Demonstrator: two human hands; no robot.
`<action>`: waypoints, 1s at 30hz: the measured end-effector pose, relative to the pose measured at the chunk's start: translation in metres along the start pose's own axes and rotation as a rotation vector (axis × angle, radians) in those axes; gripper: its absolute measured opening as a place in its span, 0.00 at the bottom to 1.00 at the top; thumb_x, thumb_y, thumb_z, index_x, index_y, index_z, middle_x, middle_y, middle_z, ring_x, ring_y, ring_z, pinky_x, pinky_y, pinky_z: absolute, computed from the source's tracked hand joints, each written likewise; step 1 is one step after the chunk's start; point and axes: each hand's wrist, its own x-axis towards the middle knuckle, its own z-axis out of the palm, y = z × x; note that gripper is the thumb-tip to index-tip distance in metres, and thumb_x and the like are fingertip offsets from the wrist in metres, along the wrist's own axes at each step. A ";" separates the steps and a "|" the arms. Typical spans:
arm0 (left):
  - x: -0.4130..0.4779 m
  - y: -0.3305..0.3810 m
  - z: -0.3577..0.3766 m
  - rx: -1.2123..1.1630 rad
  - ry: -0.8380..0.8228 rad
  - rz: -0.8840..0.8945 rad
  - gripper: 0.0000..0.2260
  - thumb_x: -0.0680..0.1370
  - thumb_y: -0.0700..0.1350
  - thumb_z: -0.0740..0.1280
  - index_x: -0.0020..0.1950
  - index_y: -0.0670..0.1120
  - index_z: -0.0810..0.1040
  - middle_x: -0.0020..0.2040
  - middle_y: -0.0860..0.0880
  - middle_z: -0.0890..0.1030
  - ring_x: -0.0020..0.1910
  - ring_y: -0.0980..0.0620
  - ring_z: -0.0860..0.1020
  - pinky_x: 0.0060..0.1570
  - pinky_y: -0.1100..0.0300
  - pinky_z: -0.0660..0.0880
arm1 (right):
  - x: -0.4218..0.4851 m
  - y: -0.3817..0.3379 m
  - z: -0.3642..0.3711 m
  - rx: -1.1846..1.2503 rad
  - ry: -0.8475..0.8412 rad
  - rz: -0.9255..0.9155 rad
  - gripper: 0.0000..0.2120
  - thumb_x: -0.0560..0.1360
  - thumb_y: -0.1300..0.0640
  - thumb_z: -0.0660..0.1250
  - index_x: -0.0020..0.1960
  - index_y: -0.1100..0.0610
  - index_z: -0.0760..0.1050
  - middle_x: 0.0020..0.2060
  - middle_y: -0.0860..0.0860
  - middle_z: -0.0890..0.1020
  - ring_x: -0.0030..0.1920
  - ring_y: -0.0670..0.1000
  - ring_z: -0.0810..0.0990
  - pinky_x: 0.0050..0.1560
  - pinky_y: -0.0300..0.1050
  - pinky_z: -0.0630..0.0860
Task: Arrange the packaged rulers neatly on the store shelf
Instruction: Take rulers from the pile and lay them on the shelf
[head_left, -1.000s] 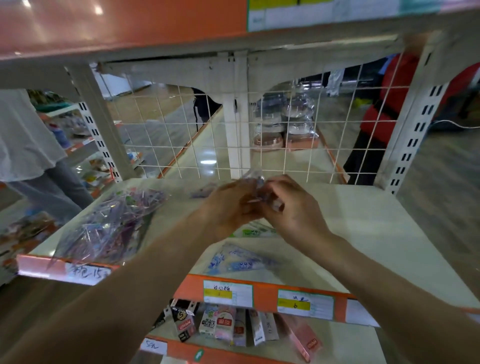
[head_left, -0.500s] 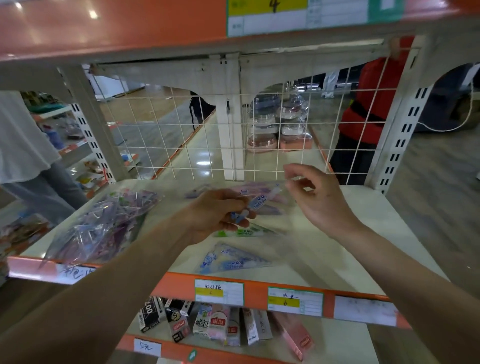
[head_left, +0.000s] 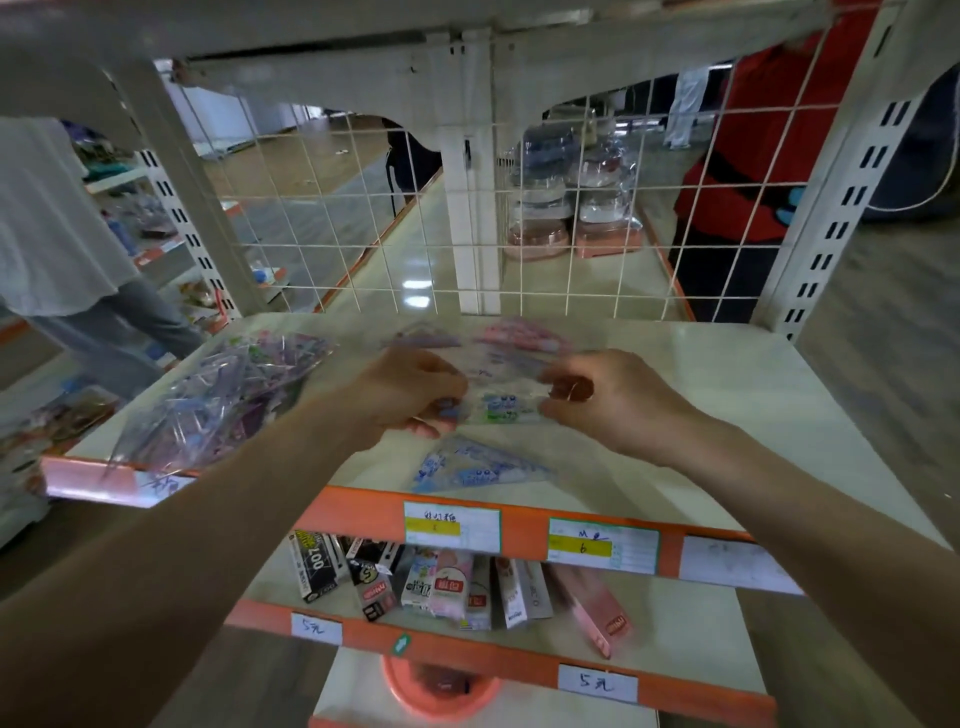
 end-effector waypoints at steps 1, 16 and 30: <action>-0.001 -0.004 -0.002 0.074 -0.002 -0.005 0.03 0.77 0.42 0.67 0.49 0.43 0.78 0.32 0.47 0.79 0.28 0.55 0.78 0.33 0.62 0.77 | -0.001 -0.002 0.002 -0.036 -0.026 -0.003 0.14 0.74 0.52 0.70 0.59 0.54 0.79 0.47 0.48 0.81 0.48 0.48 0.79 0.52 0.43 0.75; -0.015 -0.028 -0.010 0.405 -0.070 -0.062 0.12 0.75 0.42 0.68 0.48 0.32 0.80 0.36 0.39 0.79 0.34 0.48 0.73 0.34 0.59 0.72 | -0.011 -0.011 0.026 -0.297 -0.235 -0.019 0.12 0.74 0.45 0.66 0.35 0.51 0.73 0.35 0.47 0.77 0.40 0.49 0.75 0.39 0.43 0.69; -0.016 -0.020 -0.004 0.731 -0.177 -0.022 0.13 0.71 0.48 0.73 0.47 0.45 0.71 0.44 0.45 0.75 0.39 0.48 0.72 0.40 0.58 0.70 | -0.006 -0.036 0.033 -0.518 -0.326 -0.045 0.15 0.73 0.43 0.64 0.51 0.51 0.79 0.47 0.49 0.78 0.47 0.51 0.78 0.46 0.47 0.76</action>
